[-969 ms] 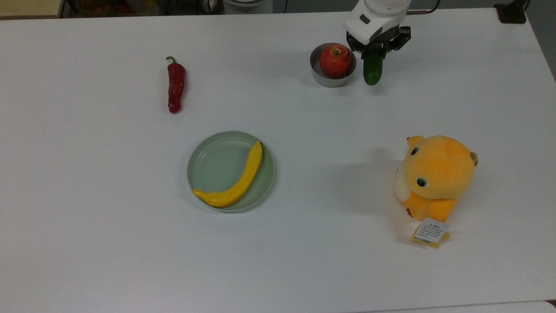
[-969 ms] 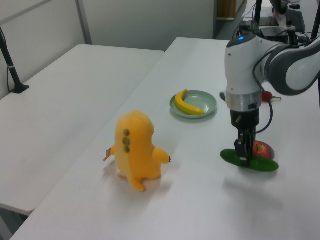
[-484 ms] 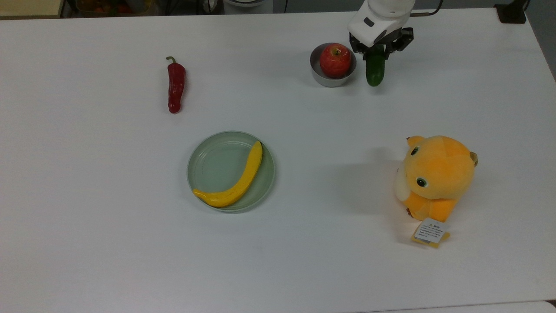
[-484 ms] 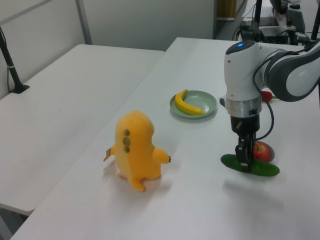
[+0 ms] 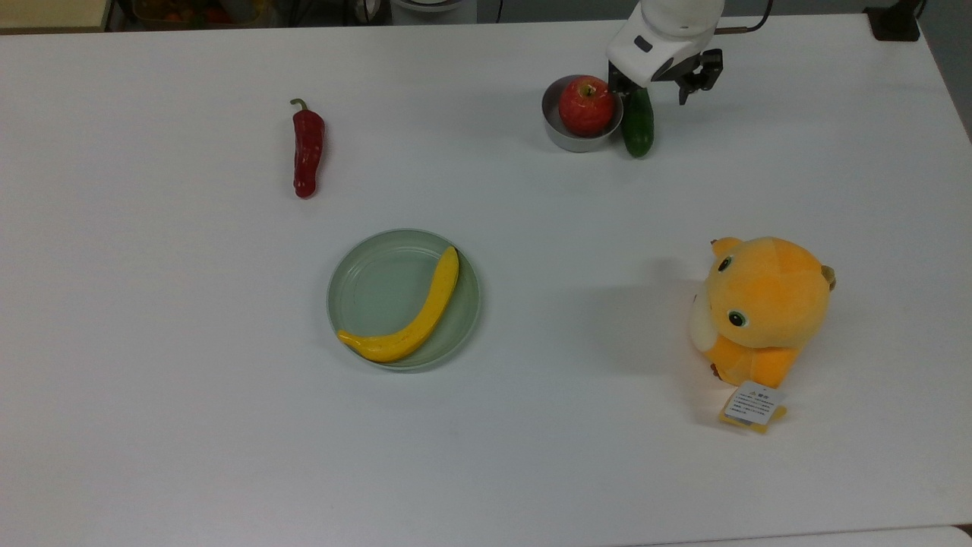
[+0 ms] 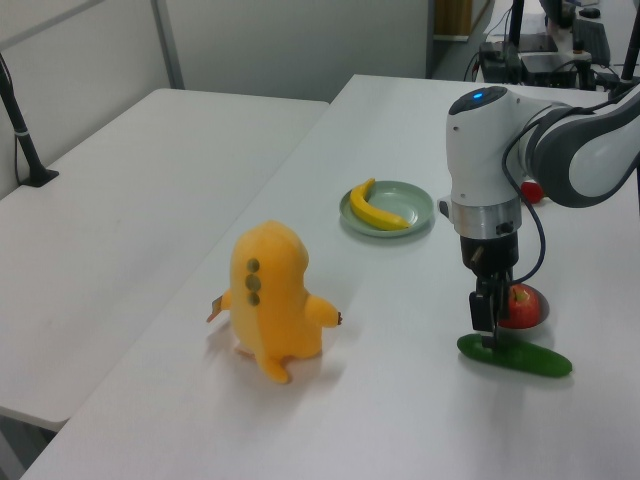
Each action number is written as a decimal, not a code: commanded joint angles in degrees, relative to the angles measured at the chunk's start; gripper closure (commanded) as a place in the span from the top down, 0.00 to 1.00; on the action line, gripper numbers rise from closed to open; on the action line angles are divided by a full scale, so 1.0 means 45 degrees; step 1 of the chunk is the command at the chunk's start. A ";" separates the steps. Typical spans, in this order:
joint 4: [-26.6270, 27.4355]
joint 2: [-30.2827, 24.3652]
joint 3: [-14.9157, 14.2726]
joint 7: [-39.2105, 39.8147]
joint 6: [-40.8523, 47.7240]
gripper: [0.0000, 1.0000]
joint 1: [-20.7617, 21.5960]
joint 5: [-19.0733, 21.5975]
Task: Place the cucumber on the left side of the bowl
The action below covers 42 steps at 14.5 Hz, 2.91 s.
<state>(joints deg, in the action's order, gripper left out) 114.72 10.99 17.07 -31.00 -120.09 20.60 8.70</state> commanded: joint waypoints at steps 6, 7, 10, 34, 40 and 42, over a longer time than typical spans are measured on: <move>-0.0219 -0.0624 -0.0044 0.0052 -0.0012 1.00 -0.0200 -0.0818; -0.0472 -0.0645 -0.0044 0.0091 0.0027 1.00 -0.0318 -0.0974; -0.0767 -0.0917 -0.0142 0.0732 0.0047 1.00 -0.0767 -0.1112; -0.0786 -0.3028 -0.4692 0.6849 0.1783 1.00 -0.2077 -0.1933; -0.2464 -0.2345 -0.4712 0.6380 0.3931 1.00 -0.2096 -0.1874; -0.2623 -0.2247 -0.4732 0.6089 0.3876 1.00 -0.2096 -0.1835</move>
<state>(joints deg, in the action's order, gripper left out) 106.55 -1.20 -3.63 -1.37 -104.90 10.72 0.90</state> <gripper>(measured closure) 0.000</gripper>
